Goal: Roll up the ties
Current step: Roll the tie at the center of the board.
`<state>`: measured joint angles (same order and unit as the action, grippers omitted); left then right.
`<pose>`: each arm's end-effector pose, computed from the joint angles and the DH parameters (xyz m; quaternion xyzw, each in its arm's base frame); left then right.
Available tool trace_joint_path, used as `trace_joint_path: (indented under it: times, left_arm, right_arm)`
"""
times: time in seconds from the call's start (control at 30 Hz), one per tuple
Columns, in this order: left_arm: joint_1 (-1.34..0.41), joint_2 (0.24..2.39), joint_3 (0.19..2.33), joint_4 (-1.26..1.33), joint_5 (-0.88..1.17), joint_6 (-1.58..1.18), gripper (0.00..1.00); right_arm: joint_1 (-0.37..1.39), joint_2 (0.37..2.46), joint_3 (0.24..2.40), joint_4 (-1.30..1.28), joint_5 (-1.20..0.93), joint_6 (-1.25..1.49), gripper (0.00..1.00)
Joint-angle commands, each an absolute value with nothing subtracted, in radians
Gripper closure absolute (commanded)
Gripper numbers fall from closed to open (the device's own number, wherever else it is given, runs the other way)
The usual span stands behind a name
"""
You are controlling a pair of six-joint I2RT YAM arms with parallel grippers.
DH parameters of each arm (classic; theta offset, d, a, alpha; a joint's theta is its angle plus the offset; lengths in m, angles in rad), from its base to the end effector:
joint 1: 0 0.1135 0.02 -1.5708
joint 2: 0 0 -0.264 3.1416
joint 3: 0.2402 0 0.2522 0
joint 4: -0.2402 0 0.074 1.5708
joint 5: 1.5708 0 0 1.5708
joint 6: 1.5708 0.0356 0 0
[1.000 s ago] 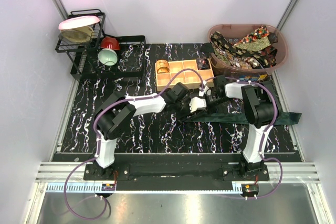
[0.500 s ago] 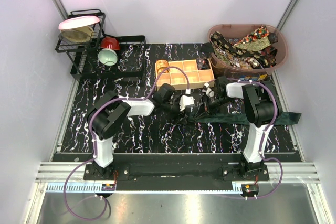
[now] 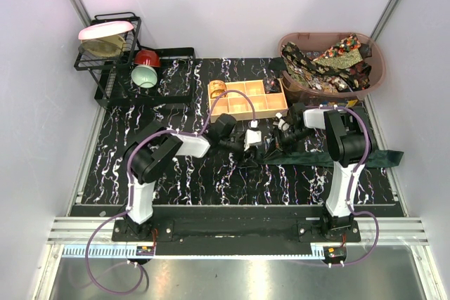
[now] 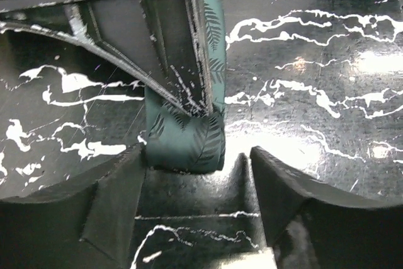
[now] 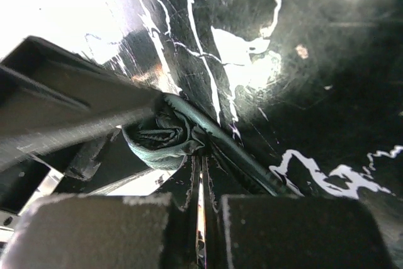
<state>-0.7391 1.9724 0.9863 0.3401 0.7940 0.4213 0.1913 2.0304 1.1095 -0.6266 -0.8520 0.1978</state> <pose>0.2692 -0.2798 0.1258 0.5967 0.5957 -0.4068 0.3515 0.3242 0.0901 0.0940 0.0018 -0.9106 -0.4075 0.0695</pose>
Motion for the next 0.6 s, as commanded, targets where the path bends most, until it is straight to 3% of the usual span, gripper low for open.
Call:
trace_joint_path:
  times: [0.0,0.17,0.27,0.3,0.37,0.4,0.57]
  left_arm:
    - [-0.762,1.996,1.032,0.399,0.802,0.423,0.44]
    - [-0.793,2.005,1.083,0.221,0.732,0.495,0.67]
    - [-0.793,2.003,1.094,0.119,0.683,0.538,0.81]
    - [-0.789,2.002,1.088,0.104,0.674,0.543,0.86]
    - [-0.782,2.003,1.089,0.056,0.658,0.548,0.88]
    - [-0.773,2.003,1.088,0.043,0.654,0.548,0.89]
    - [-0.773,2.009,1.089,-0.021,0.632,0.571,0.91]
  right_arm:
    - [0.192,2.091,1.114,-0.615,-0.692,0.147,1.00]
    - [0.190,2.048,1.126,-0.617,-0.752,0.127,1.00]
    - [0.184,1.976,1.137,-0.649,-0.767,0.068,0.88]
    - [0.175,1.955,1.138,-0.672,-0.761,0.025,0.78]
    - [0.164,1.899,1.144,-0.710,-0.758,-0.035,0.68]
    - [0.150,1.882,1.155,-0.736,-0.758,-0.076,0.57]
    - [0.149,1.845,1.202,-0.787,-0.721,-0.163,0.41]
